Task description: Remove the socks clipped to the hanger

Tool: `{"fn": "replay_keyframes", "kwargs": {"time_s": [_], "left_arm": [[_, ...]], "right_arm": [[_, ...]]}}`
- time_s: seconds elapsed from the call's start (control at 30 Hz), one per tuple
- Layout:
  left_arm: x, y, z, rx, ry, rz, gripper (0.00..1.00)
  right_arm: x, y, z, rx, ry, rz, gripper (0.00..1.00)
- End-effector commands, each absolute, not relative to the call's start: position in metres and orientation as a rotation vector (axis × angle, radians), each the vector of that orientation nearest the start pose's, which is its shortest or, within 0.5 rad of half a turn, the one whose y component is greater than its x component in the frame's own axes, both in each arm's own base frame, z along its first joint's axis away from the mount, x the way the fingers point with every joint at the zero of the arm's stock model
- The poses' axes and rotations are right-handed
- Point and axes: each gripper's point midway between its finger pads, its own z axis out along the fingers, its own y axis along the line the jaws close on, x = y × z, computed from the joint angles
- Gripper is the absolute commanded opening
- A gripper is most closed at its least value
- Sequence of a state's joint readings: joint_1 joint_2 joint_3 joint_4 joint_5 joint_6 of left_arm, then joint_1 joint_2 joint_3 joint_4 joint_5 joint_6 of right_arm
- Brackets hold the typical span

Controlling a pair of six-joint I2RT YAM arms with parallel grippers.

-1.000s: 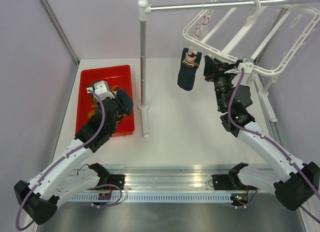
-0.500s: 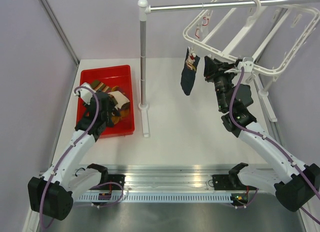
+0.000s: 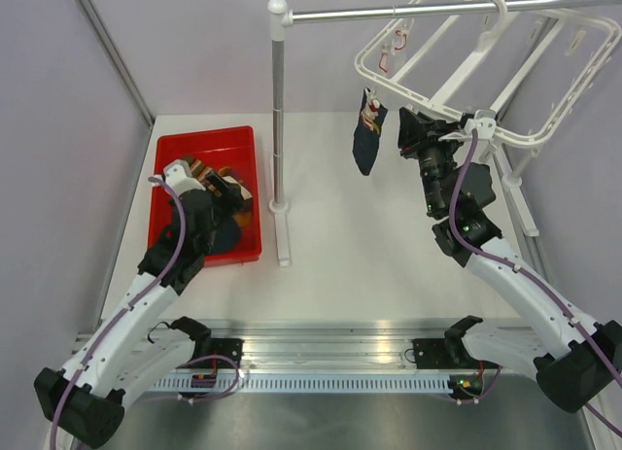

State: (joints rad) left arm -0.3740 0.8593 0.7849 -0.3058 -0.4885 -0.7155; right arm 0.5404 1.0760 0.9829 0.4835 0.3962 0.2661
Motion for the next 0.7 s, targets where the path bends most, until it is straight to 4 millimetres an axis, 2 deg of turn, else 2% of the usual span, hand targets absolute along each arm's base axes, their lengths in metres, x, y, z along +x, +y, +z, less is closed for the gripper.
{"fn": "replay_keyframes", "kwargs": {"time_s": [0.0,0.03,0.07,0.13,0.17,0.2,0.23,0.3,0.33,0.37,0.4,0.43,0.5,0.57,0.6,0.67], "left_arm": [[0.297,-0.099,0.267,-0.447,1.742,-0.387,0.80],[0.294,-0.110,0.273,-0.415,1.724,-0.407,0.81],[0.287,-0.131,0.277,-0.348,1.722,-0.446,0.81],[0.283,-0.153,0.282,-0.259,1.713,-0.487,0.82],[0.278,-0.175,0.293,-0.210,1.678,-0.564,0.82],[0.279,-0.186,0.291,-0.173,1.683,-0.568,0.82],[0.274,-0.206,0.300,-0.121,1.660,-0.622,0.82],[0.275,-0.228,0.313,-0.057,1.618,-0.629,0.83],[0.279,-0.244,0.303,-0.012,1.640,-0.605,0.84],[0.278,-0.258,0.313,0.022,1.619,-0.625,0.84],[0.282,-0.267,0.322,0.049,1.580,-0.631,0.85],[0.289,-0.283,0.310,0.089,1.599,-0.618,0.99],[0.298,-0.300,0.324,0.143,1.535,-0.625,1.00],[0.311,-0.323,0.319,0.221,1.524,-0.594,1.00],[0.315,-0.329,0.322,0.229,1.507,-0.591,1.00],[0.327,-0.347,0.317,0.271,1.501,-0.581,1.00]], "right_arm": [[0.347,0.141,0.463,0.190,1.153,0.485,0.01],[0.347,0.141,0.462,0.190,1.156,0.484,0.01],[0.348,0.141,0.461,0.188,1.159,0.482,0.01],[0.348,0.141,0.461,0.188,1.161,0.478,0.01],[0.347,0.139,0.461,0.193,1.161,0.475,0.01],[0.347,0.140,0.461,0.192,1.161,0.475,0.01],[0.346,0.140,0.462,0.192,1.159,0.478,0.01],[0.346,0.139,0.462,0.191,1.160,0.474,0.01],[0.346,0.139,0.461,0.193,1.162,0.474,0.01],[0.346,0.138,0.461,0.191,1.163,0.471,0.01],[0.345,0.138,0.461,0.192,1.164,0.472,0.01],[0.345,0.137,0.462,0.193,1.164,0.468,0.01],[0.344,0.137,0.463,0.190,1.164,0.472,0.01],[0.341,0.137,0.465,0.185,1.162,0.481,0.01],[0.340,0.138,0.466,0.181,1.165,0.482,0.01],[0.338,0.138,0.468,0.179,1.162,0.489,0.01]]}}
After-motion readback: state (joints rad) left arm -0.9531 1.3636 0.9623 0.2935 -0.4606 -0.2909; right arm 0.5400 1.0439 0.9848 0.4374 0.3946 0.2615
